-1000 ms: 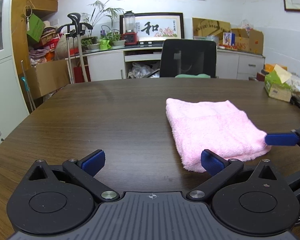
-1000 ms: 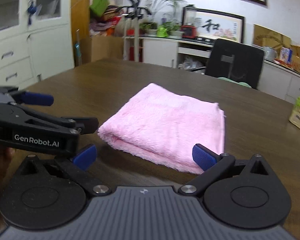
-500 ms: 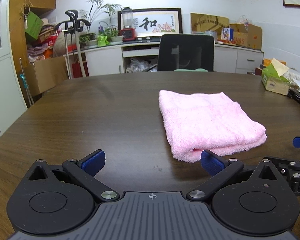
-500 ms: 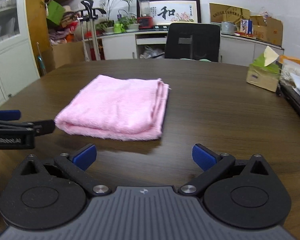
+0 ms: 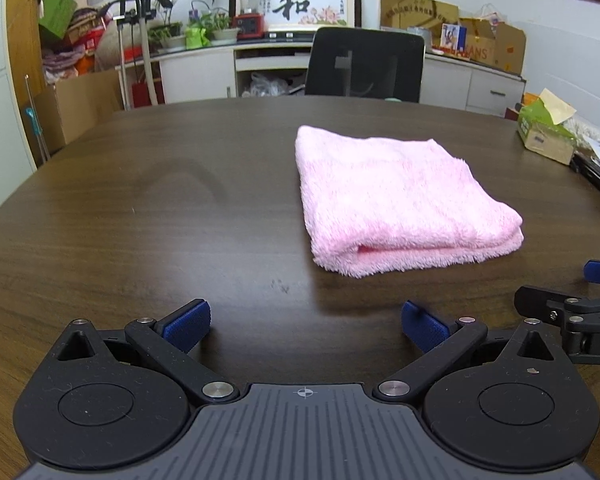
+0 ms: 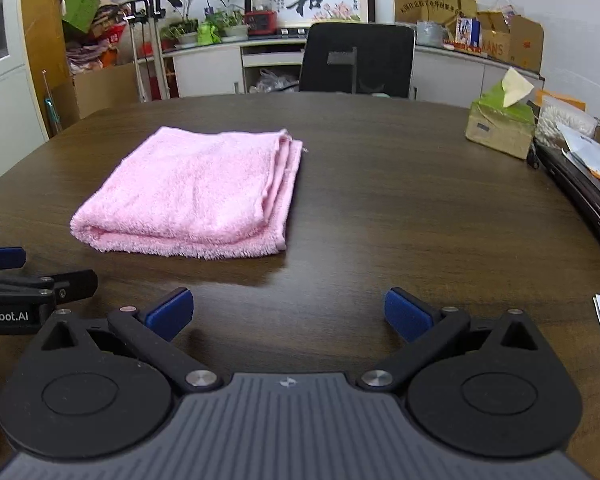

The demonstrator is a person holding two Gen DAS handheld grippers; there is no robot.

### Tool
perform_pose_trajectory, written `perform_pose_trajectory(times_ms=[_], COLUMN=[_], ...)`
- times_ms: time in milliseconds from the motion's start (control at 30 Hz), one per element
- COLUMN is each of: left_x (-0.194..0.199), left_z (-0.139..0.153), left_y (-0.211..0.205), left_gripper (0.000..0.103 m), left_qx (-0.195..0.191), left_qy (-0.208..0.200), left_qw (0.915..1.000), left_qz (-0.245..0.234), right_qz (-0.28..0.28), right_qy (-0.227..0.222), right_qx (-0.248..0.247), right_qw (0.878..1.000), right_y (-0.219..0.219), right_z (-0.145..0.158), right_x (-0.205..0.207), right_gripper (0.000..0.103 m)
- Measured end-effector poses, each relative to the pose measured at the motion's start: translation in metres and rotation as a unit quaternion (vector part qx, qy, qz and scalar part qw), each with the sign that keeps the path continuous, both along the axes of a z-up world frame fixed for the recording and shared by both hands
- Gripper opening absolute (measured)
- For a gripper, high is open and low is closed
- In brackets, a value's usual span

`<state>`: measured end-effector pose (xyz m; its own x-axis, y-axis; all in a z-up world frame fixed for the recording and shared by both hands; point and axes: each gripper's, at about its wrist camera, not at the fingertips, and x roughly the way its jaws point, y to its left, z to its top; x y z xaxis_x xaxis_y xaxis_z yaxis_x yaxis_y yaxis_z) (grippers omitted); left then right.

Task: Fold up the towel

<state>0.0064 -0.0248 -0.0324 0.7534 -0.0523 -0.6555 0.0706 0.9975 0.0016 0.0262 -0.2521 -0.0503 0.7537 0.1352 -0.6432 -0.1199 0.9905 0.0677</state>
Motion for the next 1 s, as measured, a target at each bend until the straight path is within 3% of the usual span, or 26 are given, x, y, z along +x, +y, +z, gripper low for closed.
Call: perform_pose_trajectory(times_ms=[300, 1000], left_x=[-0.002, -0.003], left_z=[-0.001, -0.001], left_y=[-0.007, -0.017], left_gripper=[0.103, 0.103], left_qx=[0.007, 0.006], left_qy=[-0.006, -0.004], left_qw=[0.9999, 1.0000], left_qz=[0.007, -0.004], right_qz=[-0.005, -0.005], right_qy=[0.005, 0.006], right_qx=[-0.025, -0.023], right_qw=[1.000, 1.000], right_y=[0.004, 0.002], right_z=[-0.001, -0.002], right_x=[-0.001, -0.003], right_gripper=[0.103, 0.103])
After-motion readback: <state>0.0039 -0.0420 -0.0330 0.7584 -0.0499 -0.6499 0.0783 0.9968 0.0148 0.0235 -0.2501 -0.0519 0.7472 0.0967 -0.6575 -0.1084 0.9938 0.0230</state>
